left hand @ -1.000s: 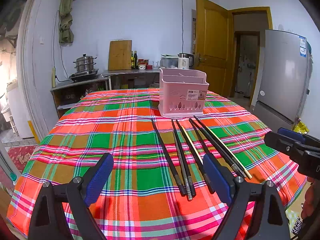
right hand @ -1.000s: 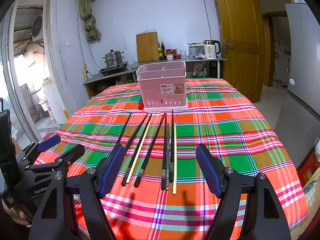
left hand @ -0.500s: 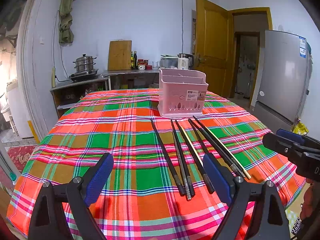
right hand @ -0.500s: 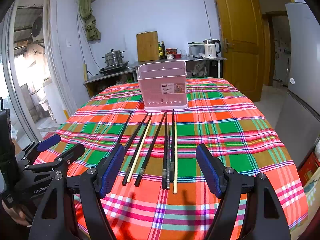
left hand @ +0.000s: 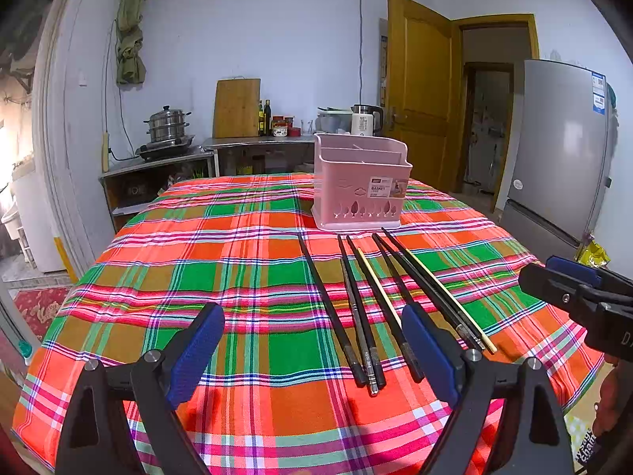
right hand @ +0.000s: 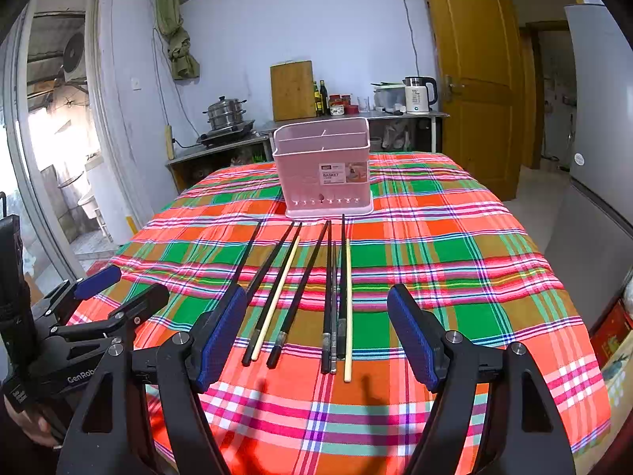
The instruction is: Organize utensils
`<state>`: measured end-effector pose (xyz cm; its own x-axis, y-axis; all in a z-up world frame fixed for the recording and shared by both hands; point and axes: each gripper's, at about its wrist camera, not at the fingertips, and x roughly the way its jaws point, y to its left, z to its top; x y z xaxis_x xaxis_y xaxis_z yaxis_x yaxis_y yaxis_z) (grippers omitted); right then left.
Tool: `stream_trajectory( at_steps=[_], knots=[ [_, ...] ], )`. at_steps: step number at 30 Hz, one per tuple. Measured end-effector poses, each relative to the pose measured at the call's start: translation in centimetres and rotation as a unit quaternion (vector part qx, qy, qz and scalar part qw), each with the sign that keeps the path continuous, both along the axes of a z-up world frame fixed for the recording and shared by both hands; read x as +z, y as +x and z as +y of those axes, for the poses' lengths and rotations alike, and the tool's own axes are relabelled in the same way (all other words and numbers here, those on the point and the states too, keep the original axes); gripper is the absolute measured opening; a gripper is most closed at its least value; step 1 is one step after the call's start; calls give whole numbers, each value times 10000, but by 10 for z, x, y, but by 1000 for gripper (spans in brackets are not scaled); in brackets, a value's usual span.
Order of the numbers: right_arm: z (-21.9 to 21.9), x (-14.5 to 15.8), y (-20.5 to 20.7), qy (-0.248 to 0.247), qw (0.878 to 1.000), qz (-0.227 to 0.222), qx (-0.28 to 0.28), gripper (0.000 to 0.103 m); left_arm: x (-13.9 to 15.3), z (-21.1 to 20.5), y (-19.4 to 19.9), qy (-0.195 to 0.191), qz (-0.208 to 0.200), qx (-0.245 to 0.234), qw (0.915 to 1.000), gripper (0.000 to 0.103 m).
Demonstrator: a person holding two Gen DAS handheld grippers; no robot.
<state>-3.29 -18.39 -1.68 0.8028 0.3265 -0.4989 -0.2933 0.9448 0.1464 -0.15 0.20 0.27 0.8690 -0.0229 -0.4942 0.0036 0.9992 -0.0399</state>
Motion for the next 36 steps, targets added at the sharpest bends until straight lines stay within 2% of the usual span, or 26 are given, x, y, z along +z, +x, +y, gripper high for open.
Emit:
stream_trajectory(
  at_steps=[16,24,27,30,34,36],
  knots=[
    [2,-4,10,-11,10000,90,29,74,-8,6,15,-42,199,-60,9998,91],
    [4,-7,39,-121,9996,244,125,74,-18,21,59,-241,673,-71,9974,91],
    [6,-9,55,-138,9992,330,177,74,-22,27,80,-193,849,-41,9962,91],
    [8,-12,73,-134,9987,443,194,74,-25,34,101,-295,1028,-70,9942,87],
    [11,-17,101,-197,9974,637,266,63,-31,43,128,-458,1320,-94,9901,86],
    [14,-19,116,-245,9965,744,300,55,-33,47,143,-498,1441,-55,9883,86]
  ],
)
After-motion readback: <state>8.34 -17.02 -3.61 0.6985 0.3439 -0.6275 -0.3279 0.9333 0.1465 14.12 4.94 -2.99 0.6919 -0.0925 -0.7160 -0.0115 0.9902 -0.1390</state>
